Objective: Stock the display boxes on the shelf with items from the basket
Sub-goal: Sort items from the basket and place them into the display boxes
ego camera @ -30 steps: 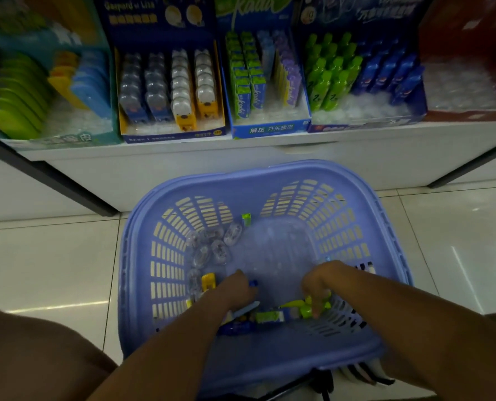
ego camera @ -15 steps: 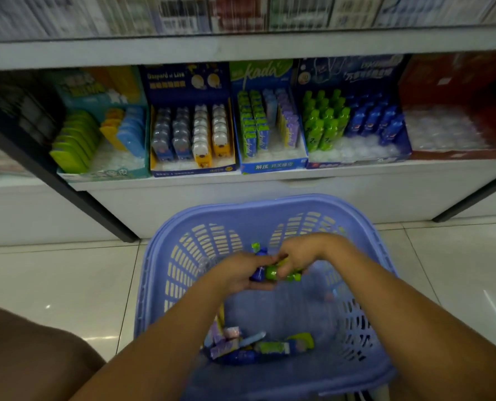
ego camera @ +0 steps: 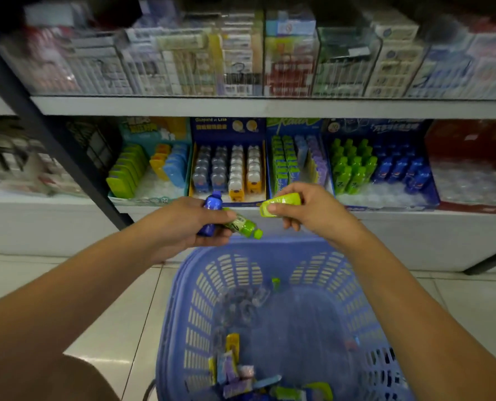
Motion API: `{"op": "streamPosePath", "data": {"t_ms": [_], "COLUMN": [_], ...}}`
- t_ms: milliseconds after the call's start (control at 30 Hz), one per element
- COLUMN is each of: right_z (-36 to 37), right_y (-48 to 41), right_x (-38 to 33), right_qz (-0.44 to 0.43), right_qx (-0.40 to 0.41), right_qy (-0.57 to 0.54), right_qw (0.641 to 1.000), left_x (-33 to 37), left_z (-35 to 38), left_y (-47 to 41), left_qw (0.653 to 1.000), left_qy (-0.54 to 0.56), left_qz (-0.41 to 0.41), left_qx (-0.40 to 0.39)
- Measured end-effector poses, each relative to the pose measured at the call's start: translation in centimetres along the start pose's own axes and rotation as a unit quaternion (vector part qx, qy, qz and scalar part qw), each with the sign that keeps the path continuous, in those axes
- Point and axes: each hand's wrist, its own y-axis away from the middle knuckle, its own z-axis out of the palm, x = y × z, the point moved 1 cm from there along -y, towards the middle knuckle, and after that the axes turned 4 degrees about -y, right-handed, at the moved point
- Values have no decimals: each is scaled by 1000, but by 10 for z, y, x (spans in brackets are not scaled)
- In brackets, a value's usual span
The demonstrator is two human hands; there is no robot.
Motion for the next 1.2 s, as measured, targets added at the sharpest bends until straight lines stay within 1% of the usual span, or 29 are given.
{"op": "streamPosePath", "data": {"t_ms": [33, 100, 167, 233, 300, 400, 467, 533, 600, 700, 767, 833, 900, 933, 967, 1000, 1067, 1100, 1167, 1200], "right_z": [3, 15, 31, 49, 67, 97, 118, 138, 156, 174, 183, 189, 192, 194, 195, 196, 197, 197, 197, 199], "right_y": [-2, -8, -17, -26, -35, -54, -77, -105, -136, -175, -191, -200, -206, -209, -212, -216, -223, -227, -237, -240], "right_x": [-7, -20, -31, -41, -53, -75, -90, -103, -111, -116, -115, -113, -109, -106, -105, -104, -104, -104, -103, -102], "right_qz": [-27, -75, -105, -122, -144, -198, -225, -243, -230, -136, -115, -117, -87, -72, -55, -48, -57, -56, -46, -37], "right_qx": [25, 47, 58, 61, 60, 67, 76, 84, 81, 85, 75, 65, 52, 46, 36, 27, 20, 15, -2, 1], "right_qy": [1, 24, 98, 171, 163, 127, 135, 166, 215, 281, 322, 307, 220, 200, 212, 259, 370, 400, 422, 406], "right_qw": [999, 996, 988, 976, 974, 970, 962, 952, 946, 946, 937, 942, 970, 976, 975, 964, 927, 915, 905, 913], "left_x": [3, 3, -1, -10, -22, -38, -43, -41, -37, -33, -32, -33, -37, -38, -40, -42, -44, -45, -46, -46], "left_z": [-9, -23, -33, -40, -50, -72, -89, -104, -115, -124, -126, -127, -128, -129, -130, -132, -136, -139, -145, -147], "left_y": [4, 10, 12, 13, 15, 17, 18, 19, 20, 21, 20, 19, 18, 18, 17, 17, 16, 16, 15, 15], "left_qw": [1000, 997, 991, 988, 984, 966, 947, 933, 926, 919, 915, 915, 918, 919, 919, 920, 918, 918, 915, 914], "left_qy": [21, 80, 129, 153, 177, 246, 296, 330, 347, 368, 379, 381, 375, 373, 372, 372, 375, 377, 381, 384], "left_qz": [6, 17, 23, 22, 10, -22, -30, -17, 1, 20, 26, 25, 17, 12, 8, 5, 3, 3, 3, 5], "left_qx": [7, 15, 22, 25, 34, 80, 120, 143, 146, 142, 133, 128, 128, 128, 127, 127, 127, 127, 131, 132]}}
